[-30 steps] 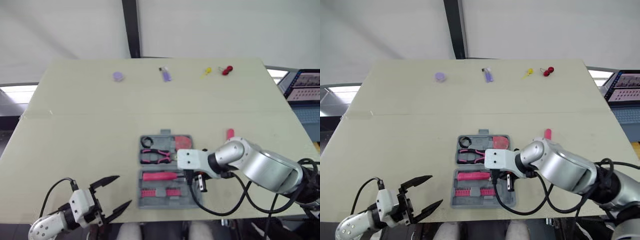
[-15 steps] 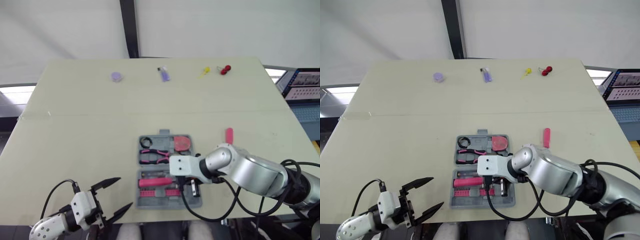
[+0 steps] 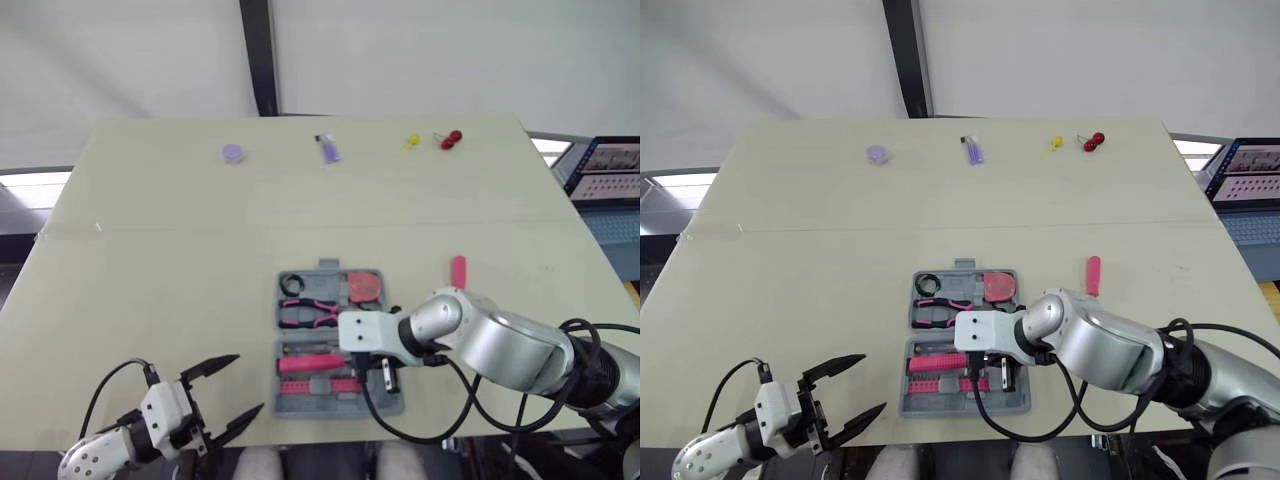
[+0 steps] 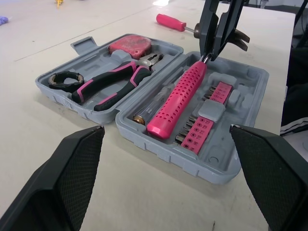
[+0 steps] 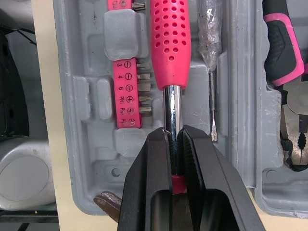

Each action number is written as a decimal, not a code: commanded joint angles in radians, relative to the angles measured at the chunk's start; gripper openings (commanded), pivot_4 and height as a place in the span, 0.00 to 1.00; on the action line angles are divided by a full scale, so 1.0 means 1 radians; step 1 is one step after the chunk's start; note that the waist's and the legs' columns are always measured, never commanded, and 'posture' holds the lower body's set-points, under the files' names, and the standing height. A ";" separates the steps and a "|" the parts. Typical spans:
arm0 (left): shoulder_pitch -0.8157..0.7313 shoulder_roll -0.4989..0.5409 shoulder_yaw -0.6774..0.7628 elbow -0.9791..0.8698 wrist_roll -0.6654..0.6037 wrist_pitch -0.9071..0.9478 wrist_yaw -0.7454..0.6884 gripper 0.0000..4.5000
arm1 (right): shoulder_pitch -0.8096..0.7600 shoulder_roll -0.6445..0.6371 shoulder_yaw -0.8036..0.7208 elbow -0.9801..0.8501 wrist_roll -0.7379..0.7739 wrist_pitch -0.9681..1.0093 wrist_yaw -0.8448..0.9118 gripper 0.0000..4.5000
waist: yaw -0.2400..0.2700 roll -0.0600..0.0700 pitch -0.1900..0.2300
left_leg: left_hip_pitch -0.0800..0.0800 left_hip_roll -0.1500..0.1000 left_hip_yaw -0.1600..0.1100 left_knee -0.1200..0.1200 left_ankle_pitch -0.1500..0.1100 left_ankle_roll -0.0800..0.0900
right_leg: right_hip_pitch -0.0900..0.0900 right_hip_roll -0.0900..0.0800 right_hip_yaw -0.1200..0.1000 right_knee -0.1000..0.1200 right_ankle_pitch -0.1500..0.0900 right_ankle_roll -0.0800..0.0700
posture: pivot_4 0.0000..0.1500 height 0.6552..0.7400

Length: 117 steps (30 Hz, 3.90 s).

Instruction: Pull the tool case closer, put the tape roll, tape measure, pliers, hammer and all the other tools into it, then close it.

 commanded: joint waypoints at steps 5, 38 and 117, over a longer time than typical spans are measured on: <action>0.005 0.007 0.002 -0.006 0.001 -0.017 0.008 1.00 | -0.008 0.013 0.022 -0.007 -0.033 -0.032 -0.006 0.01 | 0.000 0.000 0.000 | 0.000 0.000 0.000 0.000 0.000 0.000 | 0.000 0.000 0.000 0.000 0.000 0.000 | 1.00 1.00; -0.003 0.007 -0.001 0.016 0.027 -0.030 0.029 1.00 | 0.050 0.043 0.046 0.070 -0.100 -0.094 0.004 0.01 | 0.000 0.000 0.000 | 0.000 0.000 0.000 0.000 0.000 0.000 | 0.000 0.000 0.000 0.000 0.000 0.000 | 1.00 1.00; -0.107 0.033 -0.043 0.083 0.053 -0.055 0.025 1.00 | 0.583 0.201 -0.200 0.684 -0.474 -1.166 0.111 0.01 | 0.004 -0.007 -0.035 | 0.012 0.000 0.002 -0.008 0.000 0.000 | 0.011 0.000 -0.001 -0.007 0.000 0.000 | 1.00 1.00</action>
